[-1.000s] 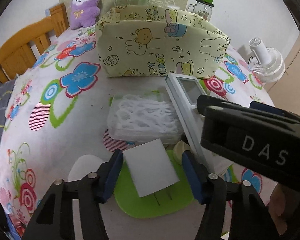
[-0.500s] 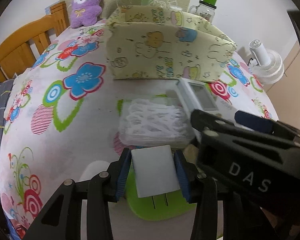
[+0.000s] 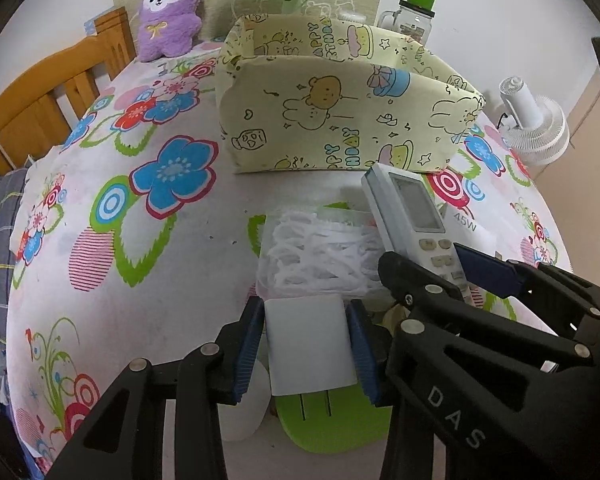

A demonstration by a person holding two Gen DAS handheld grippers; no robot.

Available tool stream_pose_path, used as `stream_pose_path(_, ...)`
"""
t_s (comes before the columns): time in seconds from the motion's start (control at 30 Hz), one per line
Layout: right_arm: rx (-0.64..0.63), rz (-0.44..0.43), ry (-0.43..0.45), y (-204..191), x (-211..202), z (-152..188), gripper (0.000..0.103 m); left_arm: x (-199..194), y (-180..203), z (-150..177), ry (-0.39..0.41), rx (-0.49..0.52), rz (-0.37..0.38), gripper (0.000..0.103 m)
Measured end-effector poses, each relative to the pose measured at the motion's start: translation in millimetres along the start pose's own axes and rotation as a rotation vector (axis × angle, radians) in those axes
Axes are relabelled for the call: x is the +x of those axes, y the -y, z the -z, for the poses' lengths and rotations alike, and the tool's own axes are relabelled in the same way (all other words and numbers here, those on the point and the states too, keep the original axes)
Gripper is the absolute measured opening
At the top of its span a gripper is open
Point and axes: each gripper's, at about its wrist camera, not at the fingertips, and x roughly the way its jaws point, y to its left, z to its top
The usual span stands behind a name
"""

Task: Organize rigid objects
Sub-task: 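Grasp the small white square plug with the left gripper while the right grasps the white remote, then lift and carry the plug with the left gripper while the right carries the remote into the box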

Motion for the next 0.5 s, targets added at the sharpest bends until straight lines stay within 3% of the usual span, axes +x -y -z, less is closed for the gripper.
stream_pose_path(0.5, 0.013, 0.054, 0.079, 6, -35, -23, 0.05, -26, 8, -25, 0.058, 0.027, 0.015, 0.04)
